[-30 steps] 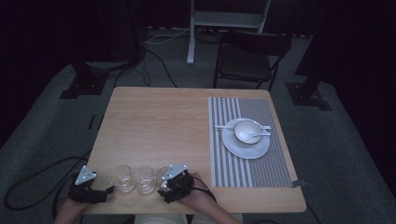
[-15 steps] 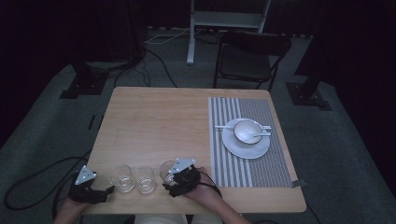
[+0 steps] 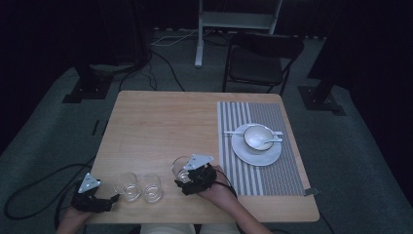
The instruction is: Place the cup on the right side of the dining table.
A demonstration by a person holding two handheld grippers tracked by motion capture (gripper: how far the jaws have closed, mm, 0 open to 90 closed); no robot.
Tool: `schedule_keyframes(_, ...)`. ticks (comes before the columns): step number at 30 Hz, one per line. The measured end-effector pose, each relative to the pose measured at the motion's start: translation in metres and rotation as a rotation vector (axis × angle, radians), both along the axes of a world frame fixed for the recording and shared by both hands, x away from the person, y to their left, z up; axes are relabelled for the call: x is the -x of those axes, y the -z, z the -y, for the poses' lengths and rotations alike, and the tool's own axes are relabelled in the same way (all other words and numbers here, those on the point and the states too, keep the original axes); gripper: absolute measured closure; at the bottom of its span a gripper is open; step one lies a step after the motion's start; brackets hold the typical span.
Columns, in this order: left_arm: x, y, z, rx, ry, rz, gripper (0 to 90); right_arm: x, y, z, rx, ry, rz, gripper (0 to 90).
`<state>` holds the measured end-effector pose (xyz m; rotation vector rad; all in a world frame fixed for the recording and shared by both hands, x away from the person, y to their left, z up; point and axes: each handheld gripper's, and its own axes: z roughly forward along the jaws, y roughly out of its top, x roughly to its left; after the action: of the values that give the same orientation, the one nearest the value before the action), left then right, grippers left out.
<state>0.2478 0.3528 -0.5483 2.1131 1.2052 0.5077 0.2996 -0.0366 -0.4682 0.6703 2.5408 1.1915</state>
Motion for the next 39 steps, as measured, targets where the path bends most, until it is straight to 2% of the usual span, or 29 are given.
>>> schedule_keyframes(3,0.0,0.0,0.0,-0.003,0.001,0.002,0.7,-0.005,-0.011,0.005,-0.006,0.011,0.014,21.3)
schedule_keyframes(20,0.0,0.0,0.0,-0.002,0.001,0.001,0.7,-0.027,-0.044,0.018,-0.044,0.057,0.053,21.3)
schedule_keyframes(35,0.0,0.0,0.0,-0.002,0.003,0.0,0.8,-0.064,-0.075,0.039,-0.078,0.12,0.059,21.3)
schedule_keyframes(39,0.0,0.0,0.0,-0.001,0.003,0.0,0.8,-0.08,-0.082,0.049,-0.077,0.17,0.062,21.3)
